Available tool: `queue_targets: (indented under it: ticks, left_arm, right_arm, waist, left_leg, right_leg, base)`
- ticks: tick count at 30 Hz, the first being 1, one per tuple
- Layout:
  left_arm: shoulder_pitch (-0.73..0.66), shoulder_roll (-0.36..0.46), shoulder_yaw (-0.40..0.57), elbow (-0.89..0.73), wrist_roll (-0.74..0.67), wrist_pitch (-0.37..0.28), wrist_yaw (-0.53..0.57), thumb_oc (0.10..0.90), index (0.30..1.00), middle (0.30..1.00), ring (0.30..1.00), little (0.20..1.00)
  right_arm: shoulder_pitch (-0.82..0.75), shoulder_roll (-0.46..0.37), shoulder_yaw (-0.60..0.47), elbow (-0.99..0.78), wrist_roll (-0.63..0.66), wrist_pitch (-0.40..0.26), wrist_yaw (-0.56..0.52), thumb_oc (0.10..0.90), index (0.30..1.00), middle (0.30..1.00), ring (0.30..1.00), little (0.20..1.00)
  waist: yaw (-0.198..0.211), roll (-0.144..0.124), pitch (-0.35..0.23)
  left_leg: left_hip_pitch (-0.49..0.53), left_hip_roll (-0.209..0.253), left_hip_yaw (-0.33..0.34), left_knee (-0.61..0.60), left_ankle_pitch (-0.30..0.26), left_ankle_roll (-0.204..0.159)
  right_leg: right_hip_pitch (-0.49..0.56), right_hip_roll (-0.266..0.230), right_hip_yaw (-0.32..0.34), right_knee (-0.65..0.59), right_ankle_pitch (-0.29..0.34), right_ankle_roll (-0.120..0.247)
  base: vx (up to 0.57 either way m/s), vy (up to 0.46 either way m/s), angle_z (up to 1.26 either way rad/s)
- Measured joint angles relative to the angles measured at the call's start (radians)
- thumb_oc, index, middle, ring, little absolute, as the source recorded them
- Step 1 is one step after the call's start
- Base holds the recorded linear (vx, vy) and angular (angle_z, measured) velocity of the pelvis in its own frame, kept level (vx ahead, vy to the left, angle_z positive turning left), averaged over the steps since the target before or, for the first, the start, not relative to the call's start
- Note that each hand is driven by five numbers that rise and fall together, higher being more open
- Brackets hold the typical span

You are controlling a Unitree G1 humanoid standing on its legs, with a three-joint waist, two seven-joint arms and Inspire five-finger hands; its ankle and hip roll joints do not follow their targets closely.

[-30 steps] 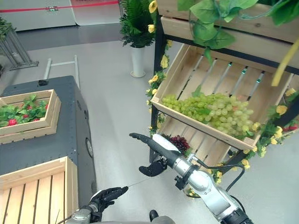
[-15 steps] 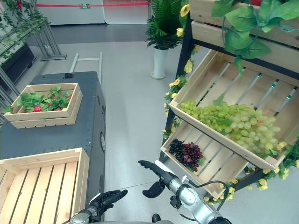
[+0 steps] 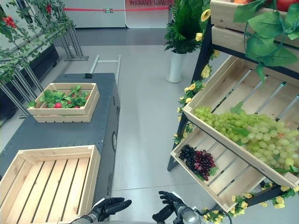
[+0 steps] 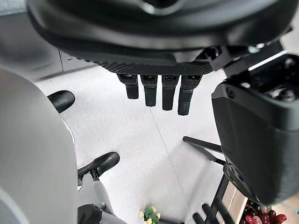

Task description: Pick up the fruits from the basket on one side to the basket on the other side

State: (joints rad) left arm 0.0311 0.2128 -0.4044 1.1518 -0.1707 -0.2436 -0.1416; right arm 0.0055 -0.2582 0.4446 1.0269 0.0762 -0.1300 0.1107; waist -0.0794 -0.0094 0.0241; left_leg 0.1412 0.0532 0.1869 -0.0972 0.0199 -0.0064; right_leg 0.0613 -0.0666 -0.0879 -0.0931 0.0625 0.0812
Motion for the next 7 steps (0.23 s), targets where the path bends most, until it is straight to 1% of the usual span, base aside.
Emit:
queue_targets:
  ticks: [1, 2, 4, 7]
  left_arm:
    - [0.000, 0.000, 0.000, 0.001, 0.000, -0.001, -0.001, 0.800, 0.900, 0.900, 0.900, 0.900]
    - [0.000, -0.001, 0.000, 0.006, 0.000, -0.004, -0.005, 0.800, 0.900, 0.900, 0.900, 0.900]
    - [0.000, -0.003, -0.001, 0.009, 0.001, -0.005, -0.007, 0.800, 0.900, 0.900, 0.900, 0.900]
    - [0.002, -0.003, -0.001, 0.010, 0.000, -0.006, -0.009, 0.800, 0.900, 0.900, 0.900, 0.900]
  right_arm:
    - [0.001, 0.003, -0.007, 0.008, 0.018, -0.001, 0.004, 0.800, 0.900, 0.900, 0.900, 0.900]
    - [0.001, 0.016, -0.046, 0.047, 0.060, 0.000, 0.027, 0.800, 0.900, 0.900, 0.900, 0.900]
    - [-0.001, 0.016, -0.054, 0.073, 0.083, 0.000, 0.043, 0.800, 0.900, 0.900, 0.900, 0.900]
    - [-0.010, 0.017, -0.061, 0.101, 0.089, 0.000, 0.071, 0.800, 0.900, 0.900, 0.900, 0.900]
  waist:
    - [0.001, 0.001, 0.000]
    - [0.003, 0.003, -0.008]
    - [0.013, 0.010, -0.017]
    - [0.017, 0.015, -0.021]
  left_leg:
    - [0.001, 0.000, -0.004, 0.000, 0.000, 0.000]
    - [0.002, 0.000, -0.016, 0.000, 0.000, 0.000]
    - [0.002, 0.000, -0.017, 0.000, 0.000, 0.000]
    - [0.002, 0.000, -0.021, 0.000, 0.000, 0.000]
  right_leg:
    - [0.003, 0.000, -0.002, 0.000, -0.002, 0.000]
    - [0.005, 0.000, -0.006, 0.000, -0.005, -0.001]
    - [0.005, 0.001, -0.006, 0.000, -0.006, -0.001]
    - [0.011, 0.000, -0.008, 0.000, -0.006, -0.001]
  base:
    - [0.04, 0.015, 0.18]
    - [0.02, 0.007, 0.13]
    - [0.01, 0.004, 0.05]
    - [0.03, 0.010, 0.03]
